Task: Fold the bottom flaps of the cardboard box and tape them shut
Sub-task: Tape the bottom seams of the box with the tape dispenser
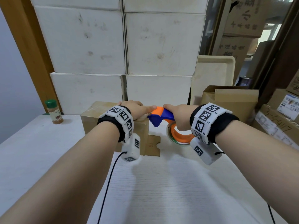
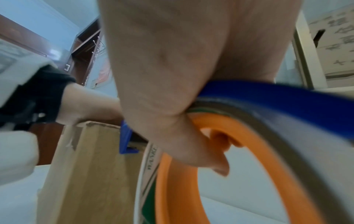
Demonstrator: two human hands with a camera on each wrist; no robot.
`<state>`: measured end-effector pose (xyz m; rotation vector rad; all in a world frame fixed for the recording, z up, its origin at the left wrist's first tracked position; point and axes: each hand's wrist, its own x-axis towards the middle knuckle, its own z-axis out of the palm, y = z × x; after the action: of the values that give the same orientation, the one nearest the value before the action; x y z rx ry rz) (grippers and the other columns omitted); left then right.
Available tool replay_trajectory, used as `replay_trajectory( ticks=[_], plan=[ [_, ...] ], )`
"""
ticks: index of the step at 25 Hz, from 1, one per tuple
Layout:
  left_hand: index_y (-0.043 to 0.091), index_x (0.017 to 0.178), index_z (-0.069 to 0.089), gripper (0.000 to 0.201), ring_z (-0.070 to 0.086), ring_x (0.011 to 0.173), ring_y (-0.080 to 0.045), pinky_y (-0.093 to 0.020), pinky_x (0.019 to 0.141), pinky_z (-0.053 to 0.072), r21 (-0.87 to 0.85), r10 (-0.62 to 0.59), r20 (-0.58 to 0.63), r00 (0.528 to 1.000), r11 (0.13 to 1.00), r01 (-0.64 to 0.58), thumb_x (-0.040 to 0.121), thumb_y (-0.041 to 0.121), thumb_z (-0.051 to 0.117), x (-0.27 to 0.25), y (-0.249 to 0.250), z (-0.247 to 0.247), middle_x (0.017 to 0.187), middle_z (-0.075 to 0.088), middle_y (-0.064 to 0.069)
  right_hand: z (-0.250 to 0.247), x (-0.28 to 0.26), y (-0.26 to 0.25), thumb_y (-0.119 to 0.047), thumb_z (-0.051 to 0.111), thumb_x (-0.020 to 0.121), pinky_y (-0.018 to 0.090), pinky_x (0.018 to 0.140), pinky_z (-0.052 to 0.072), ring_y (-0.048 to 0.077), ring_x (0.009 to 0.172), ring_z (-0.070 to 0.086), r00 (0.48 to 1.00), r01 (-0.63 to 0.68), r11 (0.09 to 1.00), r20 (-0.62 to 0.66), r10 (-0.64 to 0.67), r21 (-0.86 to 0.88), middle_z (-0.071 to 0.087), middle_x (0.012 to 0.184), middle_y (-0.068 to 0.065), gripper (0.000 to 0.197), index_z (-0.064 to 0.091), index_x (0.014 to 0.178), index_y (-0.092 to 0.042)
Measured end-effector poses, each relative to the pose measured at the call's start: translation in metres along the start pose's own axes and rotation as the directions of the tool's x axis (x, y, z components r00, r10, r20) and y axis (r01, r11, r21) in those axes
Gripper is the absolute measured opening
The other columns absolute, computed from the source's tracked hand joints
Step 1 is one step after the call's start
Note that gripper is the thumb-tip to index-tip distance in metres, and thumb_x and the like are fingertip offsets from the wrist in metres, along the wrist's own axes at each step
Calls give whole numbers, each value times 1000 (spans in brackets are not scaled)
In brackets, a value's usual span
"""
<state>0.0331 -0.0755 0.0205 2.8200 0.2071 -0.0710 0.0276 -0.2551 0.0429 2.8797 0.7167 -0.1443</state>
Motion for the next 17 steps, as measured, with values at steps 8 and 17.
replay_trajectory(
  ticks=[8, 17],
  plan=[
    [24, 126, 57, 70, 52, 121, -21, -37, 108, 38, -255, 24, 144, 989, 967, 14, 76, 72, 51, 3, -3, -12, 130, 57, 1, -3, -2, 7, -9, 54, 85, 33, 68, 46, 23, 78, 54, 997, 25, 1000, -69, -26, -8, 53, 98, 6, 73, 18, 145, -29],
    [27, 115, 61, 80, 62, 107, -20, -39, 101, 46, -223, 20, 186, 982, 975, 22, 56, 80, 61, 12, -8, -15, 113, 67, 1, 2, 0, 12, -12, 54, 85, 36, 73, 51, 24, 83, 59, 997, 21, 1000, -73, -22, -12, 55, 99, 6, 76, 15, 147, -32]
  ],
)
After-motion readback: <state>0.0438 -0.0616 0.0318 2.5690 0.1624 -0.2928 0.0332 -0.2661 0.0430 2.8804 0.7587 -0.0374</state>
